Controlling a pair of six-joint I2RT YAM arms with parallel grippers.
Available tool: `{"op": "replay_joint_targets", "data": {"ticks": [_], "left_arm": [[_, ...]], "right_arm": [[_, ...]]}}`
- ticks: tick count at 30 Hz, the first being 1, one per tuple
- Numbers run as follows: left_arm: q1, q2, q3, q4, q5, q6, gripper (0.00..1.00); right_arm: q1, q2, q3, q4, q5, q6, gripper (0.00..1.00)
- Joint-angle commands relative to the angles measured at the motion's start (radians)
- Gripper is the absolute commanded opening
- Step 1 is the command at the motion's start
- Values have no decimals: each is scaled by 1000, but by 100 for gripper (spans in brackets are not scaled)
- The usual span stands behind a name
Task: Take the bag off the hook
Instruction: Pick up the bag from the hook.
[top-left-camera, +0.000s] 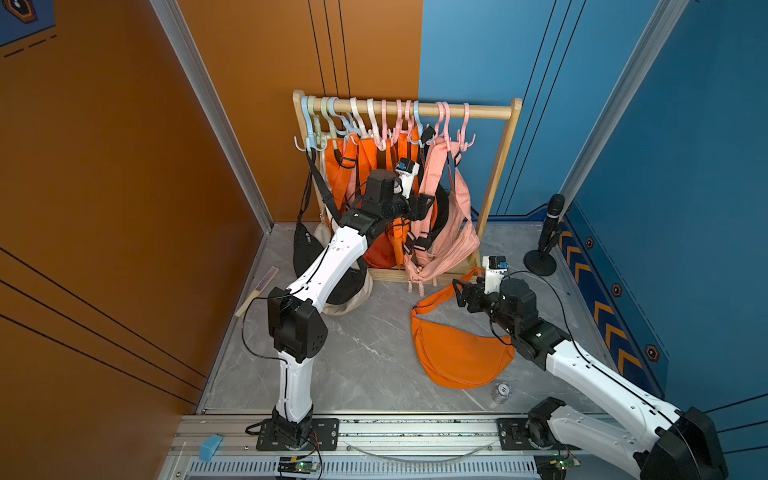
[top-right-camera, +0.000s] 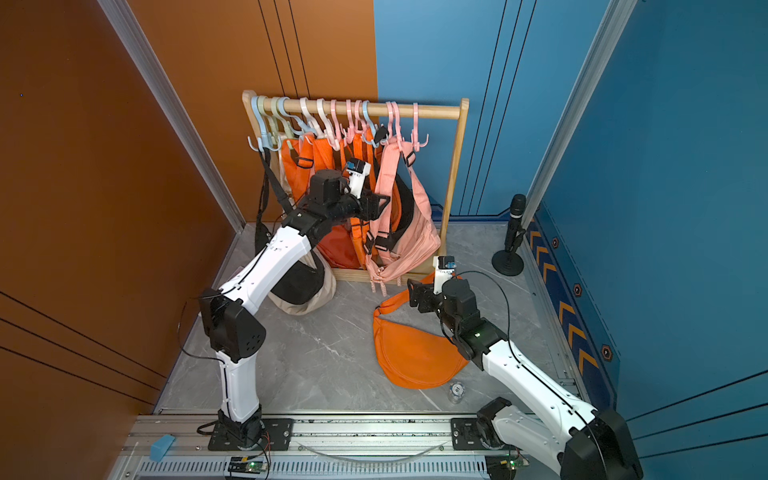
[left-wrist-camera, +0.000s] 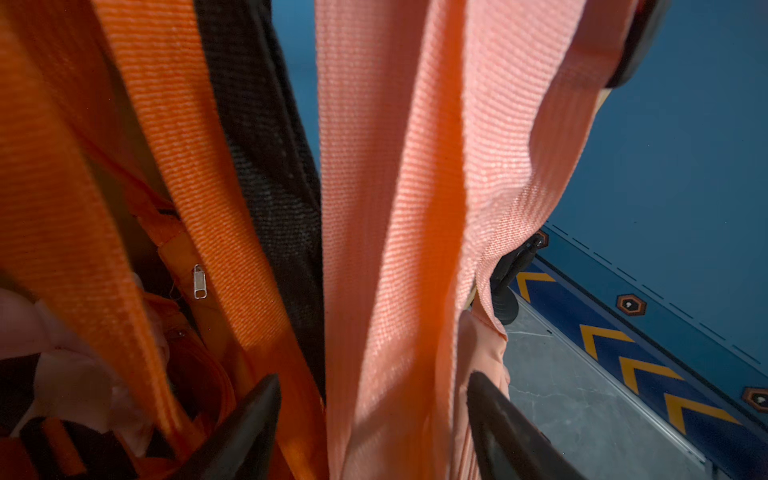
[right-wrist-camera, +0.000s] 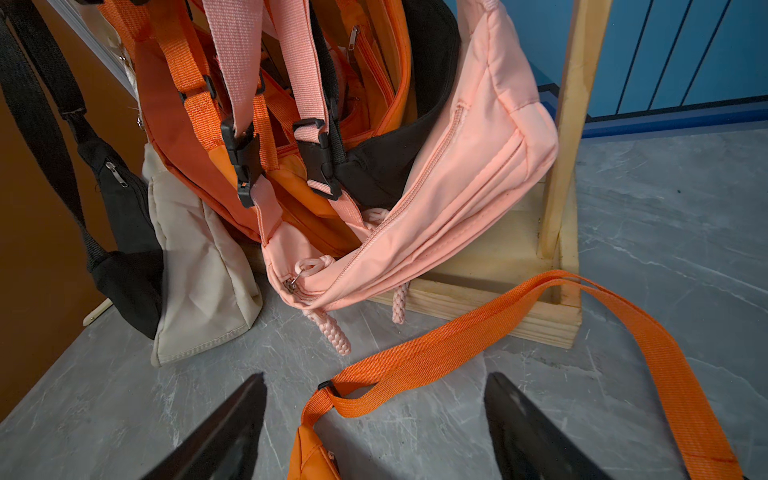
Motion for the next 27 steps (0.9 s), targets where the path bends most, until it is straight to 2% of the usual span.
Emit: {"op": "replay_joint_targets", "data": {"ticks": [1, 7, 8, 9, 21, 27], "left_arm": [[4, 9, 50, -14, 35, 2, 60], [2, -11, 28, -14, 3, 23, 25], [3, -15, 23, -14, -2, 25, 16], [3, -22, 18, -14, -10, 28, 2], [1, -104, -20, -14, -27, 48, 0], [-2, -144, -39, -17, -25, 51, 0]], "right_arm": [[6, 2, 36, 33, -10, -21, 84], [6, 13, 41, 39, -9, -19, 84], [6, 15, 43, 41, -9, -20, 84], [6, 17, 45, 43, -9, -19, 84], [-41, 119, 197, 45, 26, -96, 86], [-147, 228, 305, 99, -63, -116, 87]]}}
